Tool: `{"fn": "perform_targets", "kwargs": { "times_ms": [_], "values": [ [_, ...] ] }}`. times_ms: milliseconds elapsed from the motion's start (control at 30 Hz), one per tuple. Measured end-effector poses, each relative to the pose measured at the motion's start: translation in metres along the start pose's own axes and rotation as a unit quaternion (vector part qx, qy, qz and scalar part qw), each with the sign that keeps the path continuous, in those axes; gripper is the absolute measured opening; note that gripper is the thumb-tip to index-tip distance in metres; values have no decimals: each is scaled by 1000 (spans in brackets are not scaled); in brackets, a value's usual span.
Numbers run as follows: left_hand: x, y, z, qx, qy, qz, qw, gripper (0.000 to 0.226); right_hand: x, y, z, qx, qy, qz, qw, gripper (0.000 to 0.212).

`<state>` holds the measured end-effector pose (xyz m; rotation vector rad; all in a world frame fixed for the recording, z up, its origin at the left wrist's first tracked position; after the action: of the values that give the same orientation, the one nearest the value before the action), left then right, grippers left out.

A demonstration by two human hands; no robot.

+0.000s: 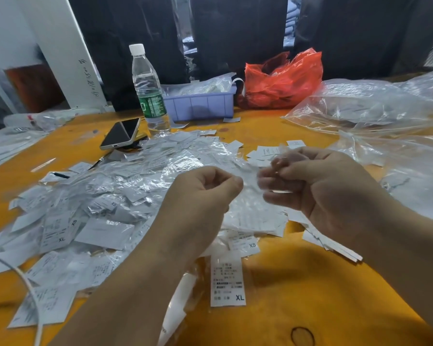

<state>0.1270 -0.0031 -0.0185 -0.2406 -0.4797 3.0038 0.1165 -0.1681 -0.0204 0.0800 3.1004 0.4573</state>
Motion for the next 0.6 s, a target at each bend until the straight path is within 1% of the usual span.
{"fn": "perform_targets", "kwargs": {
  "times_ms": [67,200,267,367,433,467,500,533,600],
  "values": [
    [-1,-2,-1,20,-1,9,1000,17,0,-4,-1,2,4,15,1000,30],
    [-1,-3,-2,45,-8,16,999,17,1,-7,2,121,12,25,992,58],
    [-1,-5,-3,46,-13,19,999,18,3,-5,2,141,22,11,990,55],
    [-2,-6,-4,50,-16,18,998,20,5,-3,3,99,48,-26,994,35],
    [-2,-7,-4,52,-15,19,998,20,8,-2,4,72,81,-44,993,21],
    [-3,-6,-4,53,-15,17,998,20,9,0,6,72,99,-56,991,18],
    [-3,-6,-4,53,-15,14,998,20,10,1,8,90,111,-66,988,22],
    [-3,-5,-4,53,-14,8,998,20,10,0,10,123,112,-68,984,30],
    [-3,-2,-3,53,-12,-13,998,20,9,2,8,203,80,-66,974,41]
  ]
}}
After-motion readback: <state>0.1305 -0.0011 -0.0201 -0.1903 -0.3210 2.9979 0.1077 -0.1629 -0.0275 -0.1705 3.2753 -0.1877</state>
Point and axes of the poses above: each hand's wrist, its own x-axis away from the middle knuckle, its own y-axis out of the palm, z = x × y, the point moved 9 cm from there along -x, towards the middle knuckle
